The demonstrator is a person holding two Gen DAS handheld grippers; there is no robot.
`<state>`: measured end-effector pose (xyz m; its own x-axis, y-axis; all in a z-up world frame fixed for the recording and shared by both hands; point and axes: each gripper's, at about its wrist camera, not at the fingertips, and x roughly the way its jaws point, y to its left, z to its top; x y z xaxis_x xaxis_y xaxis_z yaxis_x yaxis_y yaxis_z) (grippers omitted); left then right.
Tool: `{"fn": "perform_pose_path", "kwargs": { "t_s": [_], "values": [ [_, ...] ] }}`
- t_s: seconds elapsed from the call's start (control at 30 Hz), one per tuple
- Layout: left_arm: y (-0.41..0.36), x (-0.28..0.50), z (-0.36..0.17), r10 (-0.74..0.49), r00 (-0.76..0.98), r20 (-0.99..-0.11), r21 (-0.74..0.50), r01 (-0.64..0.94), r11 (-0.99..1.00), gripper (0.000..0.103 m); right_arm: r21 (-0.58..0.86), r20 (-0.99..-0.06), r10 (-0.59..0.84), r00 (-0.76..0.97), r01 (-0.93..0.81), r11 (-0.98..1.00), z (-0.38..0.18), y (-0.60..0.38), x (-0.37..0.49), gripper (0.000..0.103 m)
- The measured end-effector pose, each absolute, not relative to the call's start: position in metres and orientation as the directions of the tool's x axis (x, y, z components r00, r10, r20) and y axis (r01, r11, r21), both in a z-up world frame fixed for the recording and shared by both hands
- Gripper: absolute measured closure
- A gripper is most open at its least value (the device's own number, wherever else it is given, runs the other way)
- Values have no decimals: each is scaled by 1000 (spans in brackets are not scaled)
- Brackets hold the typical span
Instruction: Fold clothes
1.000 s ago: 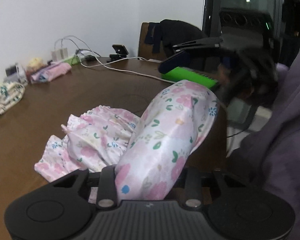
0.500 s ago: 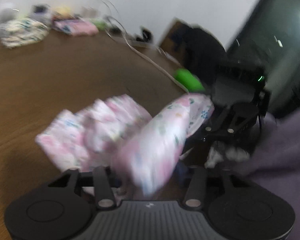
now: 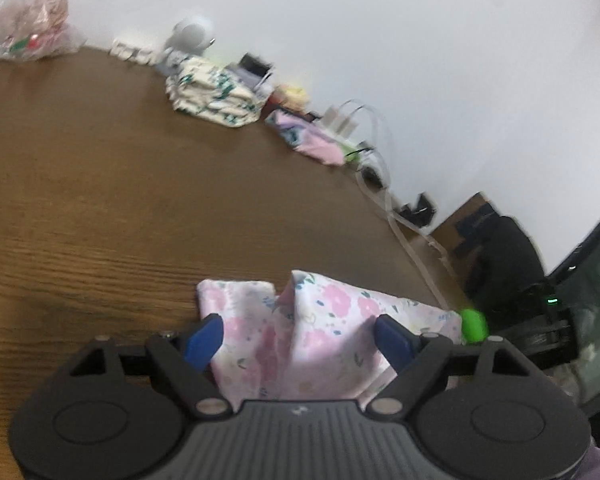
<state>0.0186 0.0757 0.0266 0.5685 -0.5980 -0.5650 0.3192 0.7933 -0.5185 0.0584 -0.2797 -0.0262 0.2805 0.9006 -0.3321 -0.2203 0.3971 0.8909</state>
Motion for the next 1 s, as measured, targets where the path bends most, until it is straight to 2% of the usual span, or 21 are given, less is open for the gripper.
{"fn": "perform_pose_path", "kwargs": {
  "t_s": [0.13,0.27,0.37,0.43,0.53,0.6,0.63,0.67,0.7,0.73,0.83,0.87,0.9,0.93,1.0],
  "values": [
    [60,22,25,-530,582,-616,-428,317,846,22,752,-436,779,451,-292,591,-1,-283,37,36],
    [56,25,18,-510,591,-625,-440,273,856,22,546,-502,621,602,-336,767,30,-279,6,23],
    [55,27,12,-520,592,-616,-467,257,846,22,485,-577,534,618,-267,833,28,-263,-5,23],
    [55,25,14,-529,587,-613,-474,263,840,23,519,-591,544,595,-236,821,18,-258,-7,28],
    [54,27,15,-553,562,-615,-484,284,828,26,608,-570,593,569,-194,770,3,-261,3,43],
    [53,28,14,-592,521,-615,-509,311,803,32,658,-547,634,547,-188,730,-3,-260,17,56],
    [54,29,13,-618,496,-610,-536,316,783,41,690,-534,660,529,-179,702,-6,-263,24,60],
    [56,31,11,-646,472,-600,-573,311,759,54,721,-519,685,511,-169,672,-10,-267,31,70],
    [58,33,9,-673,449,-587,-609,303,733,73,750,-507,709,490,-155,643,-15,-271,38,76],
    [59,35,8,-689,436,-580,-635,288,717,75,779,-494,732,469,-136,612,-21,-275,46,77],
    [64,41,4,-701,424,-573,-678,236,697,74,819,-470,763,443,-103,564,-30,-278,57,76],
    [67,42,2,-699,428,-573,-686,215,695,70,815,-476,759,444,-101,570,-30,-278,59,69],
    [69,43,1,-695,434,-573,-694,195,693,59,793,-493,742,454,-116,598,-26,-277,58,63],
    [72,42,2,-688,445,-573,-695,181,696,53,763,-511,721,468,-138,631,-21,-275,56,59],
    [74,40,2,-681,455,-574,-694,171,700,46,689,-544,669,506,-186,701,-7,-270,49,43]
  ]
}}
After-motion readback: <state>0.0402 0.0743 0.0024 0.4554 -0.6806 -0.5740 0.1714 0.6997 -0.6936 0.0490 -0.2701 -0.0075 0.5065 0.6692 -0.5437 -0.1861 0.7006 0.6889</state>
